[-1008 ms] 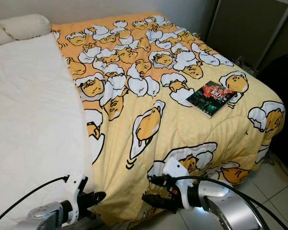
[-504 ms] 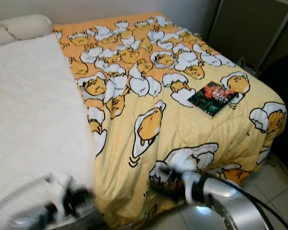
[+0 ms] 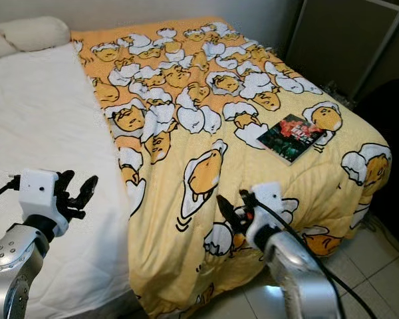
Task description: Clean up the room
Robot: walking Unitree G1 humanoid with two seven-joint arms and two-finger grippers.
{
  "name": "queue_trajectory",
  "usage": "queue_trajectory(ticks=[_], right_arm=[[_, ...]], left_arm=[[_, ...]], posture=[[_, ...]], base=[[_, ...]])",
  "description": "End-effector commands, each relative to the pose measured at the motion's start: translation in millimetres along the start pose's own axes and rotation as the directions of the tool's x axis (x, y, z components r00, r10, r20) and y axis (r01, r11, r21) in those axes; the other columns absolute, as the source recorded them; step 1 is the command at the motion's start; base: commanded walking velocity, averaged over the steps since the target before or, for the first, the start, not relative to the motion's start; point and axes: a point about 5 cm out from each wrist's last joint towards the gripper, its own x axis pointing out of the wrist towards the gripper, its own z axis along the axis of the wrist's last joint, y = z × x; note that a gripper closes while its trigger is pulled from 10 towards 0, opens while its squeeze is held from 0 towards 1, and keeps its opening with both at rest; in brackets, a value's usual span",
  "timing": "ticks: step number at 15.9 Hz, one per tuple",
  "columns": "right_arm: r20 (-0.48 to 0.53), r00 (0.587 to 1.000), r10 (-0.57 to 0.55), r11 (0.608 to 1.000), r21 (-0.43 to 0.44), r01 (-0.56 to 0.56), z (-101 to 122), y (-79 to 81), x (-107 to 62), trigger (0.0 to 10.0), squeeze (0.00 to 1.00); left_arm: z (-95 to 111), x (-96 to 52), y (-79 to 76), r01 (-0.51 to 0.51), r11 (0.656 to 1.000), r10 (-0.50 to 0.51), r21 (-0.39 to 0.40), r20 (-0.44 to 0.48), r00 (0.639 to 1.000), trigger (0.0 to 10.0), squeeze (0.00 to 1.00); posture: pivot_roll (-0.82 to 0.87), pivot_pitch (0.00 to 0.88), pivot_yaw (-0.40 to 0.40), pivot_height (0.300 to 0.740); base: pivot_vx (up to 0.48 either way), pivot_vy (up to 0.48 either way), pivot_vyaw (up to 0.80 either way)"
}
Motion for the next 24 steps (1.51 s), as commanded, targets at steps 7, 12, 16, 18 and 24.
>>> queue_trajectory(ticks=[7,12,16,18,24], right_arm=[[0.064,0.989,-0.137,0.990,-0.013,0.138,7,-4.4,10.2,10.0,0.00],[0.057,0.978,-0.202,0.978,-0.041,0.204,3,-12.2,8.2,10.0,0.00],[0.089,0.979,-0.183,0.981,-0.041,0.187,13,-10.3,20.0,10.0,0.00],[0.093,0.978,-0.185,0.981,-0.035,0.188,13,-9.3,21.9,10.0,0.00],[0.084,0.979,-0.184,0.982,-0.025,0.187,6,-9.4,20.3,10.0,0.00]], left_arm=[[3,-4.0,12.4,-0.139,0.990,0.140,0.018,-0.020,0.990,10.0,0.61],[9,8.5,8.3,-0.121,0.992,0.121,0.035,-0.016,0.992,10.0,0.61],[15,17.1,7.6,-0.112,0.993,0.113,0.047,-0.008,0.994,10.0,0.61],[15,18.4,7.8,-0.109,0.992,0.109,0.060,-0.007,0.994,10.0,0.60],[13,16.9,7.0,-0.112,0.992,0.113,0.065,-0.014,0.993,10.0,0.60]], posture=[[-0.04,0.000,-0.043,0.740],[-0.07,0.000,-0.013,0.740],[-0.06,0.000,0.003,0.740],[-0.06,0.000,0.006,0.740],[-0.04,0.000,0.002,0.740]], base=[[0.000,-0.215,0.00],[0.000,-0.338,0.08],[0.000,-0.359,0.41],[0.000,-0.360,0.43],[0.000,-0.358,0.69]])
